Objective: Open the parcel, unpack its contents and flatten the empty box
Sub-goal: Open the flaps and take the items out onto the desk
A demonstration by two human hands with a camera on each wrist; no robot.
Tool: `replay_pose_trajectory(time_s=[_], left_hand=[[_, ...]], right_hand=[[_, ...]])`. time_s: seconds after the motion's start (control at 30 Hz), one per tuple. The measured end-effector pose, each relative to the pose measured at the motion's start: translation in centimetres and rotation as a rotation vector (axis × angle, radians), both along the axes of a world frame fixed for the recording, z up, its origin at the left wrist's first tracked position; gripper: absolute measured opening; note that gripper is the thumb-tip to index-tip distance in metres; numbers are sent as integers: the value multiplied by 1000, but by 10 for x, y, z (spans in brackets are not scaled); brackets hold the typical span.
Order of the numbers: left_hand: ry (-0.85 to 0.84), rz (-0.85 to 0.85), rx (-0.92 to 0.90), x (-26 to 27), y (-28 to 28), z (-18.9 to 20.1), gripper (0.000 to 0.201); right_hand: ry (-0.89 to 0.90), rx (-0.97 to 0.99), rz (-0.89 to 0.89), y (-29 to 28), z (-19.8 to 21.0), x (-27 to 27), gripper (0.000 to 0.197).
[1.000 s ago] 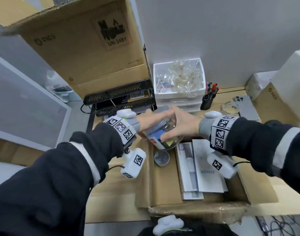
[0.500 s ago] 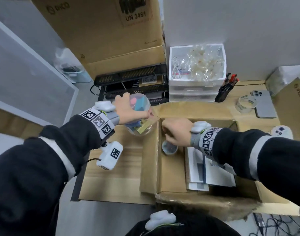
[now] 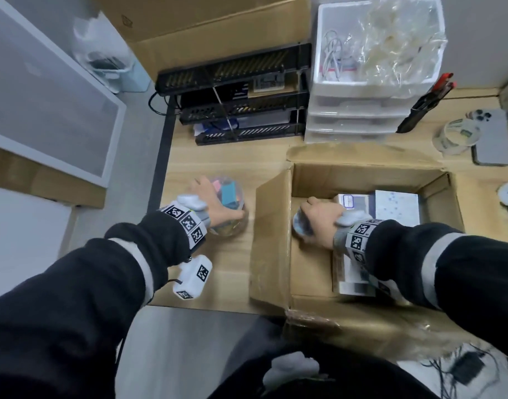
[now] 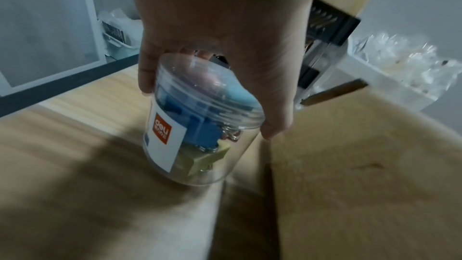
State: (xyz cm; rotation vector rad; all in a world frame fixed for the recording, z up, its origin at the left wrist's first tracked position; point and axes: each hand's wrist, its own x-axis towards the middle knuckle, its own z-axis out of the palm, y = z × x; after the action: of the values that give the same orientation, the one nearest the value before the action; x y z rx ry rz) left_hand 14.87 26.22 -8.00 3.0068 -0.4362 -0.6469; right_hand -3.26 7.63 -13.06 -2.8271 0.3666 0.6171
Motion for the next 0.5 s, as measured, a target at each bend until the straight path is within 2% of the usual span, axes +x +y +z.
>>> replay_pose_trajectory(time_s=[0.13,0.23,0.33,0.5], left_hand=[[25,-49,54,10,-2,-31,113],[25,-154,72,18,-10,-31,103],[18,-158,29,23,-16,-34,99],[108,-132,59,31,-16,-39,119]], right_hand=[[-22,201,45,-20,29,-12,48],[-17,218,143,-45,67,-13,46],[-206,212,137,-71,102,-9,44],[-517,184,86,-78,149,11,50]])
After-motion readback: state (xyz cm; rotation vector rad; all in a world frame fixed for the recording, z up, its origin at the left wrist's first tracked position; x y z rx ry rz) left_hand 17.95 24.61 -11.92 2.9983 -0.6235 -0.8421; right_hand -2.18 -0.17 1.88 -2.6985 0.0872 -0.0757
